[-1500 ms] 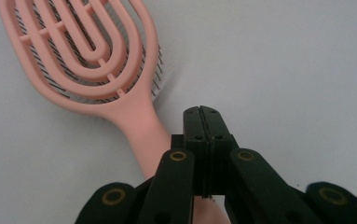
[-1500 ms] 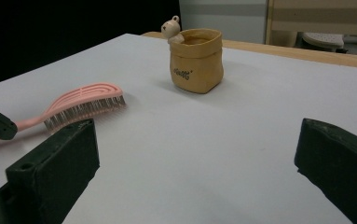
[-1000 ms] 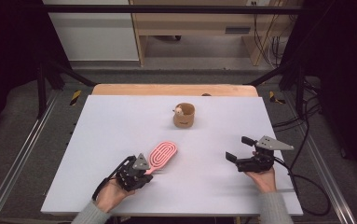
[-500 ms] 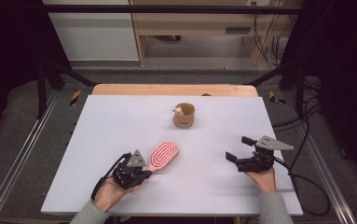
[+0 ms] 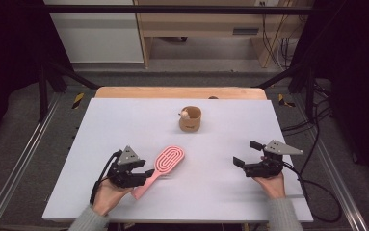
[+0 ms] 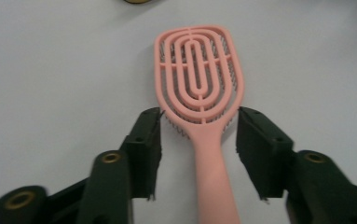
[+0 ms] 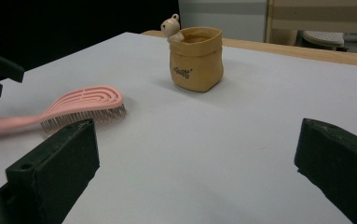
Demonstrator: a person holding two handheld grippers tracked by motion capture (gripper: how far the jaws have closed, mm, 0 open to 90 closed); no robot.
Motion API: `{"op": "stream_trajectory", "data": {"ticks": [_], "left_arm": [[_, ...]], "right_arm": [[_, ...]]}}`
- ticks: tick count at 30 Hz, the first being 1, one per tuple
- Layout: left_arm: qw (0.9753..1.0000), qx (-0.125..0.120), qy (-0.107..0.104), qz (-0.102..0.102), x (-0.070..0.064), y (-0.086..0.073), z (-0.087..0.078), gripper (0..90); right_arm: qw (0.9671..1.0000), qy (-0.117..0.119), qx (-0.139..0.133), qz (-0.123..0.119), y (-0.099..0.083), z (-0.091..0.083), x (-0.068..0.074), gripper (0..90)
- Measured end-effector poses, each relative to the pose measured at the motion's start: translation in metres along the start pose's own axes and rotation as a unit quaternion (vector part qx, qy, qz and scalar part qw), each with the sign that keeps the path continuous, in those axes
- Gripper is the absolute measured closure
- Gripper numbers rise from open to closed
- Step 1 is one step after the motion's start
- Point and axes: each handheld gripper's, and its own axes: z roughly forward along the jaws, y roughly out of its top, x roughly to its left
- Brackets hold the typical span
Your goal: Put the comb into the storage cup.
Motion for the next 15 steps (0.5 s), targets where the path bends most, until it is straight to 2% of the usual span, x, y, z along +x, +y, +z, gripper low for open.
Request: {"op": "stream_trajectory", "data": {"ticks": [6,15], "left_arm": [[0.9996,-0.011,0.021,-0.014,0.0039,0.0004,-0.0023,26.8],[0.9989,-0.017,0.039,-0.021,0.0061,0.0042,-0.0048,8.7]], "right_arm": [[1.0000,0.000,0.000,0.000,0.0000,0.0000,0.0000,0.3],[1.0000,0.001,0.000,-0.001,0.0000,0.0000,0.0000,0.3]]}}
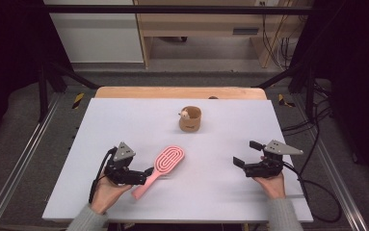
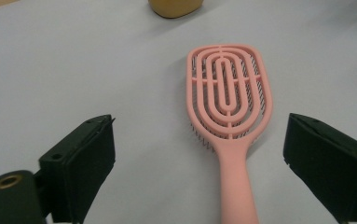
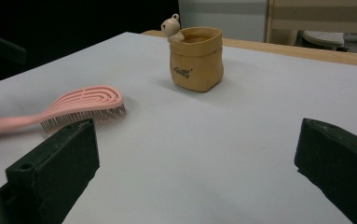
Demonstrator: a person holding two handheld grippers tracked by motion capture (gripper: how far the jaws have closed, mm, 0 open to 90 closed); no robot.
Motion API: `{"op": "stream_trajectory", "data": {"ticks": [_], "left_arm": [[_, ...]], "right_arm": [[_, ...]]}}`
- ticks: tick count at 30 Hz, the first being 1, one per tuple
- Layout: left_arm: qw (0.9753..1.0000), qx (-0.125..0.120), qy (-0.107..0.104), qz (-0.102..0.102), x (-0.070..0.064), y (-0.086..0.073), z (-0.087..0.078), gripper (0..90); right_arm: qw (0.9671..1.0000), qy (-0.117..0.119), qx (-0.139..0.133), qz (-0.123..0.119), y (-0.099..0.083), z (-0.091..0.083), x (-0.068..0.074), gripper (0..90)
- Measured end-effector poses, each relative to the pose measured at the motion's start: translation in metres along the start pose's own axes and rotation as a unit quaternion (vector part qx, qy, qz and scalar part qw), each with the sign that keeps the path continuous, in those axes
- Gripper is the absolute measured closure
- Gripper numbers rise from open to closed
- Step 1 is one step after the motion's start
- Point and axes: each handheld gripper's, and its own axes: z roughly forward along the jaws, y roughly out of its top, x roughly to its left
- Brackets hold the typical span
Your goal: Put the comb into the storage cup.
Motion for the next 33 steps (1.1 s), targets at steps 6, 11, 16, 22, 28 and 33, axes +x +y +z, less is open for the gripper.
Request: {"op": "stream_trajectory", "data": {"ticks": [6,11,16,22,28,33], "left_arm": [[1.0000,-0.002,0.004,0.000,0.000,0.003,0.000,0.0],[1.0000,-0.004,0.001,0.002,-0.001,0.004,0.000,0.0],[1.0000,0.001,-0.005,0.001,-0.003,0.004,0.004,0.0],[0.9998,0.017,-0.010,0.004,-0.005,0.001,0.015,0.0],[0.9994,0.032,-0.013,0.000,-0.006,-0.002,0.025,0.0],[0.9988,0.047,-0.016,0.000,-0.008,-0.004,0.033,0.1]], "right_arm": [[1.0000,0.000,0.000,0.000,0.000,0.000,0.000,0.3],[1.0000,0.000,0.001,0.000,0.000,0.000,0.000,0.3],[1.0000,0.000,0.001,0.000,0.000,0.000,0.000,0.3],[1.0000,0.000,0.001,0.000,0.000,0.000,0.000,0.3],[1.0000,0.000,0.000,0.000,0.000,0.000,0.000,0.3],[1.0000,0.000,0.001,0.000,0.000,0.000,0.000,0.2]]}}
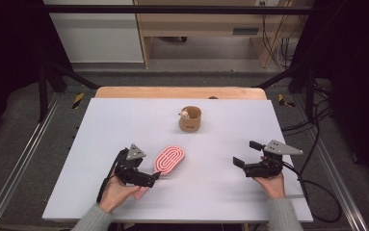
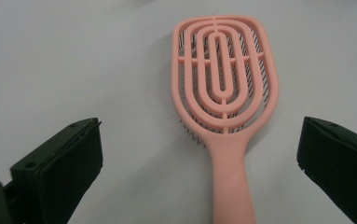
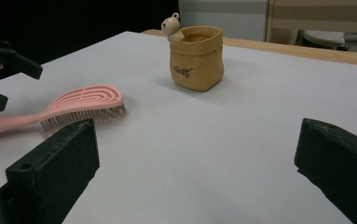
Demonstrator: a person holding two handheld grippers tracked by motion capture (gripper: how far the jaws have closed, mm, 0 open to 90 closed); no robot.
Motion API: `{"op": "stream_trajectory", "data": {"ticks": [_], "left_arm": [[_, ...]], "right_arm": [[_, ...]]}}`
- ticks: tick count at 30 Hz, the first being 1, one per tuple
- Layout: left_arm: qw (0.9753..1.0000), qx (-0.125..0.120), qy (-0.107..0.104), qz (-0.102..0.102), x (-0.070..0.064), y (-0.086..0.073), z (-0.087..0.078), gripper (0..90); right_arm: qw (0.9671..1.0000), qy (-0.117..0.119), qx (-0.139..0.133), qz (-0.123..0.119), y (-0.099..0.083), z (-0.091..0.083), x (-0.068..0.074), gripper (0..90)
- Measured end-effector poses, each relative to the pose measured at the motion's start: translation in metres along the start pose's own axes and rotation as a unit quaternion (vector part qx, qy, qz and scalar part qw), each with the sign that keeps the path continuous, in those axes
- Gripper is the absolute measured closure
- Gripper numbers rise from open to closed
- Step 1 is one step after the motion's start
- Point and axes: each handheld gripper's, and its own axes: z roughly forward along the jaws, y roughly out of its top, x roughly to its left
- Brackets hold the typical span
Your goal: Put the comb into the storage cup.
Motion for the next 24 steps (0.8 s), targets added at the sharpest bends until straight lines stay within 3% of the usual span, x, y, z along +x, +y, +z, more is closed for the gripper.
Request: {"op": "stream_trajectory", "data": {"ticks": [13,24], "left_arm": [[0.9992,0.039,0.000,0.007,-0.005,-0.006,0.016,5.1],[0.9978,0.064,-0.009,0.010,-0.007,-0.008,0.020,20.7]], "right_arm": [[1.0000,0.000,-0.001,0.000,0.000,0.000,0.000,0.3],[1.0000,0.000,-0.001,0.000,0.000,-0.001,0.000,0.3]]}}
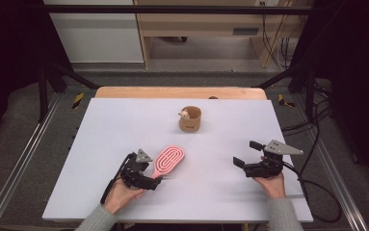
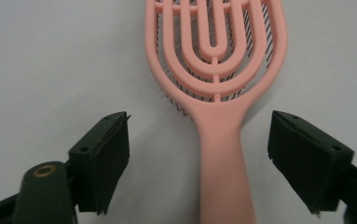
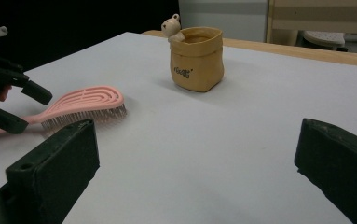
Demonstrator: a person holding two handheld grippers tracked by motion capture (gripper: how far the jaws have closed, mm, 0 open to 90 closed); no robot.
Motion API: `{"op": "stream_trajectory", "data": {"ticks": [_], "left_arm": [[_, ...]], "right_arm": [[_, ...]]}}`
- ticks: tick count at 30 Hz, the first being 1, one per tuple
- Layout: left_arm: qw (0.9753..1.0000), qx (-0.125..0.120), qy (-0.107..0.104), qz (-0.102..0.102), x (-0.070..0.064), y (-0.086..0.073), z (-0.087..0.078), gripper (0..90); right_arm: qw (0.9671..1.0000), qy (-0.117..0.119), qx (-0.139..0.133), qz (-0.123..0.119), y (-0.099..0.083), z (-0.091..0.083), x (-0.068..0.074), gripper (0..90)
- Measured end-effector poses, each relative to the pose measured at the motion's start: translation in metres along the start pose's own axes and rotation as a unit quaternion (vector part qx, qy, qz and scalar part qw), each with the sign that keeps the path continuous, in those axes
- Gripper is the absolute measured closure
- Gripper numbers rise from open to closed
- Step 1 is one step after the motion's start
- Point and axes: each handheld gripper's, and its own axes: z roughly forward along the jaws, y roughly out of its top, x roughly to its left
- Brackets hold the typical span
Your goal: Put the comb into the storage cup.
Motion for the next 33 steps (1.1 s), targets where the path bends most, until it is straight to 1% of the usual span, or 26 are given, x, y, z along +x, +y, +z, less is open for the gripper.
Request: {"op": "stream_trajectory", "data": {"ticks": [5,8,13,14,17,24,33], "left_arm": [[1.0000,0.003,0.000,0.004,-0.0011,0.0005,-0.0002,28.5],[0.9999,0.006,-0.007,0.006,-0.0013,0.0007,0.0001,33.4],[0.9998,0.010,-0.014,0.007,-0.0017,0.0010,0.0006,39.0],[0.9997,0.014,-0.017,0.009,-0.0019,0.0012,0.0011,40.9],[0.9996,0.018,-0.020,0.011,-0.0025,0.0011,0.0022,43.6],[0.9994,0.022,-0.020,0.015,-0.0034,0.0016,0.0034,52.1],[0.9992,0.033,-0.013,0.021,-0.0058,0.0028,0.0060,59.7]], "right_arm": [[1.0000,0.000,0.000,0.000,0.0000,0.0001,-0.0001,0.3],[1.0000,0.000,0.001,0.000,-0.0001,0.0002,0.0000,0.3],[1.0000,0.000,0.001,0.000,-0.0001,0.0002,-0.0001,0.3],[1.0000,0.000,0.001,0.000,-0.0001,0.0003,-0.0001,0.3],[1.0000,0.000,0.001,0.000,-0.0001,0.0003,0.0000,0.3],[1.0000,0.000,0.000,0.000,-0.0001,0.0002,-0.0001,0.3],[1.0000,0.000,0.000,0.000,-0.0001,0.0002,-0.0001,0.3]]}}
